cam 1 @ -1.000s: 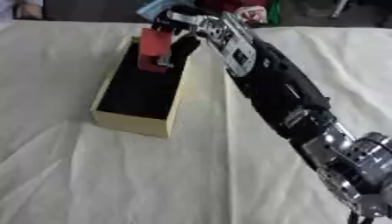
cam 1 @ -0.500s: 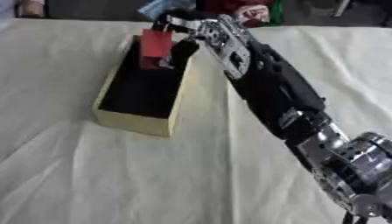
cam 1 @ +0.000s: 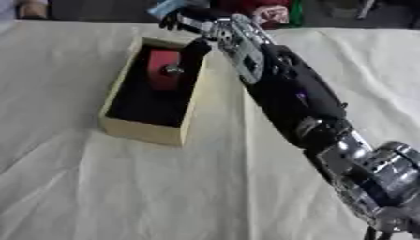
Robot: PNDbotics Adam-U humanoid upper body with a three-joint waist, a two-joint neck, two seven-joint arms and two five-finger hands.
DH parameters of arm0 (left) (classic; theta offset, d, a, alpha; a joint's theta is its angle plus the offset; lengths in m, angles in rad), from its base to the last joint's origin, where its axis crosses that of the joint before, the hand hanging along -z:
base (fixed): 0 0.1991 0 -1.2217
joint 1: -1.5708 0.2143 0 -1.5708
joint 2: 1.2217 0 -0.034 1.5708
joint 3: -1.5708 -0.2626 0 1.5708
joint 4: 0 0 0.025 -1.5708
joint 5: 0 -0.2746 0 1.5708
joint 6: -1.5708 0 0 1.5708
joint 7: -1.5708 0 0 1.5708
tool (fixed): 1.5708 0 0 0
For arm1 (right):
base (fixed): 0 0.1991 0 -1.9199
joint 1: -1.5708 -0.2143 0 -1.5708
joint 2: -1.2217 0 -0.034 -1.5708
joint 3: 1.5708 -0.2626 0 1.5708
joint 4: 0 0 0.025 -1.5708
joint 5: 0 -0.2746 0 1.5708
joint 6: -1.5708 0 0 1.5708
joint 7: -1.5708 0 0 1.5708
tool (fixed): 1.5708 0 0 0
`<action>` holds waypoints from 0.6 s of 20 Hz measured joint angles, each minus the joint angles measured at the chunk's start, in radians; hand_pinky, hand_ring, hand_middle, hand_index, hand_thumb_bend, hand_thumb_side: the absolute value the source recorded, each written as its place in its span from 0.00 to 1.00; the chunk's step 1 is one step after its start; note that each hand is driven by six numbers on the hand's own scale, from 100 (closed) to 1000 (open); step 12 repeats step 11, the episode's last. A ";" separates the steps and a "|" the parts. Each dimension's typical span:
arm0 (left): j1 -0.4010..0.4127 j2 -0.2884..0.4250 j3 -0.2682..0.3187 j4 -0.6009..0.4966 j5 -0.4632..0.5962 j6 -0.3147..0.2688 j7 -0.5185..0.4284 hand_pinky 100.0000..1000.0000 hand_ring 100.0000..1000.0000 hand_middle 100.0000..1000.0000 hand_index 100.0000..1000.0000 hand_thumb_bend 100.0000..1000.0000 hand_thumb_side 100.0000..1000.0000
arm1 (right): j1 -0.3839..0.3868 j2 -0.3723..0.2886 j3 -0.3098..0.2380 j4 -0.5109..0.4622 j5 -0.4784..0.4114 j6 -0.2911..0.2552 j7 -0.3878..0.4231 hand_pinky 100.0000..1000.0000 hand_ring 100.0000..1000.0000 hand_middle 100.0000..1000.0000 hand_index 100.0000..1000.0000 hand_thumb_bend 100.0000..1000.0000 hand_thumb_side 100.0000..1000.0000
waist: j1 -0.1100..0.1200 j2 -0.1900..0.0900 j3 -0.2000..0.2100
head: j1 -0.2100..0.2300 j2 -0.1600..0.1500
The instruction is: Pick up objects on the table and place them in the box.
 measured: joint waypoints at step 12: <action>0.000 0.000 0.000 0.000 0.000 -0.001 0.000 0.52 0.51 0.47 0.61 0.09 0.00 | 0.000 -0.027 0.003 -0.092 -0.075 -0.007 0.007 0.87 0.82 0.79 0.88 0.27 0.26 | -0.001 0.000 -0.012 | 0.004 0.000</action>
